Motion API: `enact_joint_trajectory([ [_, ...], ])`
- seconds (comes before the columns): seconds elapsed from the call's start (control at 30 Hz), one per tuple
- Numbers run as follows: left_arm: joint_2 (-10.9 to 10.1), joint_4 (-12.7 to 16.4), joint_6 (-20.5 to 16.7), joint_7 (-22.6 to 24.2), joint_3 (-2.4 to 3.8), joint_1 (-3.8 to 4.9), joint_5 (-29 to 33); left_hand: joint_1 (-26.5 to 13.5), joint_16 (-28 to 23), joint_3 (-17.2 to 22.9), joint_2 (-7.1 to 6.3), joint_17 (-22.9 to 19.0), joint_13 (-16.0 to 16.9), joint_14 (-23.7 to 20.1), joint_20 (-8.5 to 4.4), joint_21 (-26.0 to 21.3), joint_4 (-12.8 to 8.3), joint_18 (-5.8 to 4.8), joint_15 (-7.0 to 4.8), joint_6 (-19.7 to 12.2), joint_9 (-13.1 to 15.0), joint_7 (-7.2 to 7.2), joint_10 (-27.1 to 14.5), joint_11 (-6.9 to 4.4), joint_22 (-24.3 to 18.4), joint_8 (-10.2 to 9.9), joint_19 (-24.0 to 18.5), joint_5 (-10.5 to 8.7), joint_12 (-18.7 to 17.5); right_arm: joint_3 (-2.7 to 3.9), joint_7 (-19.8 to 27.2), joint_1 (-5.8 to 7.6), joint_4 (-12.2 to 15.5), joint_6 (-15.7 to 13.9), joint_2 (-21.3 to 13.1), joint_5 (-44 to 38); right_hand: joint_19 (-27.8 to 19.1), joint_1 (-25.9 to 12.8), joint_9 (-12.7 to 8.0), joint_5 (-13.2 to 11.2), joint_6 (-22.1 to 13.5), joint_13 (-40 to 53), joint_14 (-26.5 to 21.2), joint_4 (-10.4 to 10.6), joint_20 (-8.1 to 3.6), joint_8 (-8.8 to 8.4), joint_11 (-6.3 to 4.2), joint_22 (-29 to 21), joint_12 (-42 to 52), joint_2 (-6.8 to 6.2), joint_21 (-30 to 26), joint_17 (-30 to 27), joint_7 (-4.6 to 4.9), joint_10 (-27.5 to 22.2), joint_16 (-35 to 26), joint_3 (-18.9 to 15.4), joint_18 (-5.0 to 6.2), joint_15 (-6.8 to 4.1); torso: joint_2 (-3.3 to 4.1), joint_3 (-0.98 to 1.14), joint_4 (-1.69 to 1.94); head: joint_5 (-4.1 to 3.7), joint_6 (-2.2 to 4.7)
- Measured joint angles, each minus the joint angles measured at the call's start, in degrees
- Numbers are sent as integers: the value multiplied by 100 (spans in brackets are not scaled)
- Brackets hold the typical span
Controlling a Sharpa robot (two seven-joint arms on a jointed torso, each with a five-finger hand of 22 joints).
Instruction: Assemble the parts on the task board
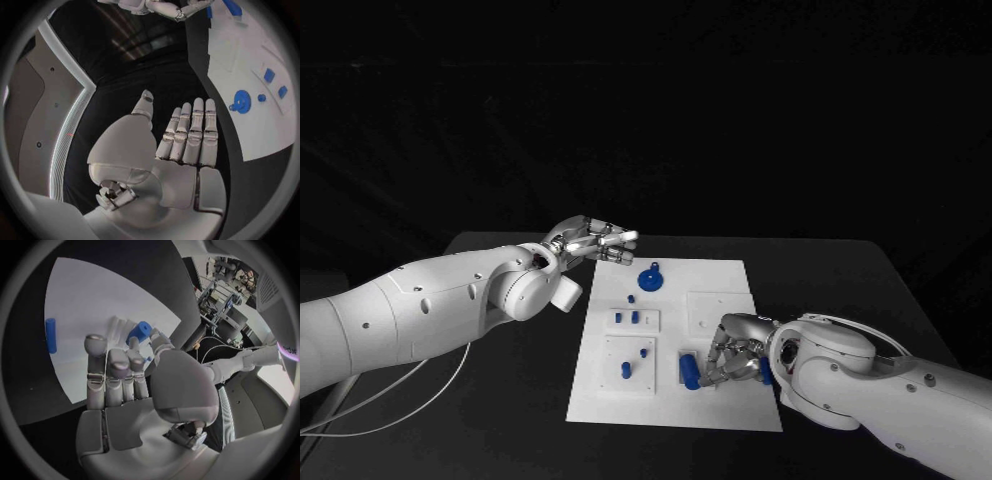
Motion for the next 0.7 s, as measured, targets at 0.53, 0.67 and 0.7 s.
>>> enact_joint_trajectory([
  [0.53, 7, -8, 7, -10, -1, 0, -2, 0, 0, 0, 0, -1, 0, 0, 0, 0, 0, 0, 0, 0, 0, 0, 0, 0, 0, 0, 0, 0, 0, -1, -217, -110, -173, -114, 232, -116, -10, -137, 3303, -156, 248, 43, -9, 54, -54, 20, -197, -7, 147, 48, 66, -1, -298, 96, 51, 470, -1, -79, 0, -3, 7, -4, -24],
  [0.67, 8, -9, 10, -13, -1, 0, -3, 0, 0, 0, 0, -1, 0, 0, 0, 0, 0, 0, 0, 0, 0, 0, 0, 0, 0, 0, 0, 0, 0, -1, -327, -136, -221, -189, 281, -202, 0, -184, 3457, -156, 272, 126, -4, 79, -63, 20, -226, -20, 251, 60, 66, -8, -321, 125, 54, 503, -1, -84, 0, -3, 4, -4, -27],
  [0.7, 8, -9, 10, -13, -1, 0, -3, 0, 0, 0, 0, 0, 0, 0, 0, 0, 0, 0, 0, 0, 0, 0, 0, 0, 0, 0, 0, 0, 0, -1, -350, -142, -231, -206, 293, -219, 10, -215, 3478, -154, 272, 138, 5, 90, -73, 20, -226, -24, 271, 64, 66, -12, -322, 125, 54, 514, 0, -92, 0, -3, 3, -4, -27],
])
